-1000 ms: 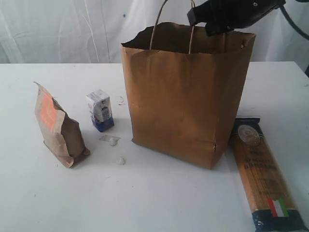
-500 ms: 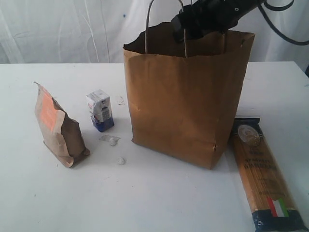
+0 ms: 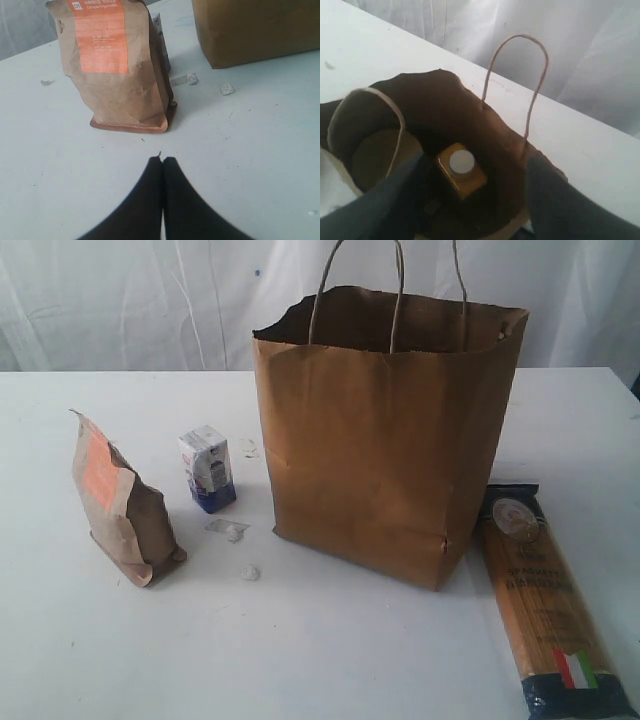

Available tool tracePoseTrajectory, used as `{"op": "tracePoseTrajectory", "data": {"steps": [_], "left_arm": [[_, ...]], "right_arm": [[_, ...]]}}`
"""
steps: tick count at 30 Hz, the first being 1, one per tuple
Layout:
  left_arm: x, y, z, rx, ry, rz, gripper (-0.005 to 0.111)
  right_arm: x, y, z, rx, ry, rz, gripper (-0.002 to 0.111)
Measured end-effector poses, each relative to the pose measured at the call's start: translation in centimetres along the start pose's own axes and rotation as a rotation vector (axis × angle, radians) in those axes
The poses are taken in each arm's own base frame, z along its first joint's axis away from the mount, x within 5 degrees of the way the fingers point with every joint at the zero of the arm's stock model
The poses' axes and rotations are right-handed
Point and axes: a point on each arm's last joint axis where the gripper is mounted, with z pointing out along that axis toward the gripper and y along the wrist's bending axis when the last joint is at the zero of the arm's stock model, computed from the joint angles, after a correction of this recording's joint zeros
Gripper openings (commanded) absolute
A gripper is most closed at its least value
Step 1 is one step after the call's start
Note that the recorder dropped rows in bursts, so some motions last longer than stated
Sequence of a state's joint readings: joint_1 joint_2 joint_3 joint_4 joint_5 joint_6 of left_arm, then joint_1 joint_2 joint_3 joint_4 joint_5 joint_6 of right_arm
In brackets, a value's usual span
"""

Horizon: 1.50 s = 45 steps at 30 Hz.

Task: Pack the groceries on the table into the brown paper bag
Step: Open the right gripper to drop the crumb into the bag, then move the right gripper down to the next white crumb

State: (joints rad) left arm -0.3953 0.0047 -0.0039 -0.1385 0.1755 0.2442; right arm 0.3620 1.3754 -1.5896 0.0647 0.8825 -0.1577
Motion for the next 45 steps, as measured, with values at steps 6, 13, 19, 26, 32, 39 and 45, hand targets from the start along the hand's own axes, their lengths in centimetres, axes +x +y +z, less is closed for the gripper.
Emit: {"op": "tracePoseTrajectory", "data": {"steps": [6, 13, 19, 26, 32, 39, 45], "left_arm": [[0.0, 0.0, 0.0, 0.000, 0.000, 0.000, 0.000], [0.0, 0.0, 0.0, 0.000, 0.000, 0.000, 0.000], [0.0, 0.0, 0.0, 0.000, 0.000, 0.000, 0.000], [0.0, 0.0, 0.0, 0.000, 0.000, 0.000, 0.000], [0.0, 0.0, 0.0, 0.000, 0.000, 0.000, 0.000], [0.0, 0.0, 0.0, 0.000, 0.000, 0.000, 0.000], [0.0, 0.0, 0.0, 0.000, 0.000, 0.000, 0.000]], "right_arm": [[3.2, 0.4, -3.8, 0.013, 0.002, 0.032, 0.043], [9.2, 1.7, -7.6, -0.029, 0.014, 0.077, 0.019], [15.7, 3.5, -10.8, -0.124, -0.027, 0.164, 0.003], [20.8, 4.8, -9.6, -0.203, 0.048, 0.273, 0.003], [21.4, 4.8, -8.9, -0.198, 0.058, 0.282, 0.003], [20.7, 4.5, -7.4, -0.191, 0.082, 0.221, 0.003], [19.6, 4.6, -4.1, -0.218, 0.194, 0.138, 0.003]]}}
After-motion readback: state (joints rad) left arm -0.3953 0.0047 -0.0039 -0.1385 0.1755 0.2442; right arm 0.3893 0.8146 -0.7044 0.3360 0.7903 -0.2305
